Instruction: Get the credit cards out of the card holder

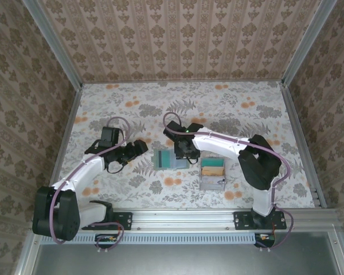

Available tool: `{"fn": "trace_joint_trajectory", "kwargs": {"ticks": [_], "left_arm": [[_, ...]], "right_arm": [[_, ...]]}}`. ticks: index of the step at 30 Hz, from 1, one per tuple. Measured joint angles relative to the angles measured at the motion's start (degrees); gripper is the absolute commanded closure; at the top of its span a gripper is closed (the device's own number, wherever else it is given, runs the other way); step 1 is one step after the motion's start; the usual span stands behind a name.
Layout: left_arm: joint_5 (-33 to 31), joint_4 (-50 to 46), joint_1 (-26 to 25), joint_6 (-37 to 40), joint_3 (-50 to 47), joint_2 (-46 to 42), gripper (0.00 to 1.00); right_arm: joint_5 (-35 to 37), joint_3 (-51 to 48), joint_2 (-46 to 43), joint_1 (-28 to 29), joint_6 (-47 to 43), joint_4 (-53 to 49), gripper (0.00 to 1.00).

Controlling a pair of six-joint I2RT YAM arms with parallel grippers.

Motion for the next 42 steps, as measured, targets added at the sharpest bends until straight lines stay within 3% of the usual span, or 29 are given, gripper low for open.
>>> {"fn": "trace_joint_trajectory", "kwargs": {"ticks": [4,7,13,19,23,42], "left_arm": [[0.04,0.17,-0.37,0.00,0.00,0.24,0.22],[0.55,1.03,-0.85,-0.09,0.00,0.98,0.28],[1.60,2.75,-3.69,-0.63,0.00,4.66,0.60],[1.92,4.81,-7.30,-0.85,0.07,8.83,0.79],[1.90,5.38,-9.03,-0.85,0.11,11.43,0.80],[1.29,7.41,-12.87,-0.81,3.10,19.12,0.89]], "right_arm": [[0.11,-0.13,-1.77,-0.02,-0.07,0.15,0.54],[-1.09,-0.11,-1.99,0.00,-0.70,1.18,0.57],[-7.80,-0.13,-1.81,0.13,-1.66,7.37,0.68],[-13.55,-0.11,0.76,0.13,-1.33,12.98,0.84],[-15.63,-0.11,2.80,0.02,-0.57,14.21,0.90],[-19.28,-1.81,4.81,-2.16,0.85,17.51,0.88]]}}
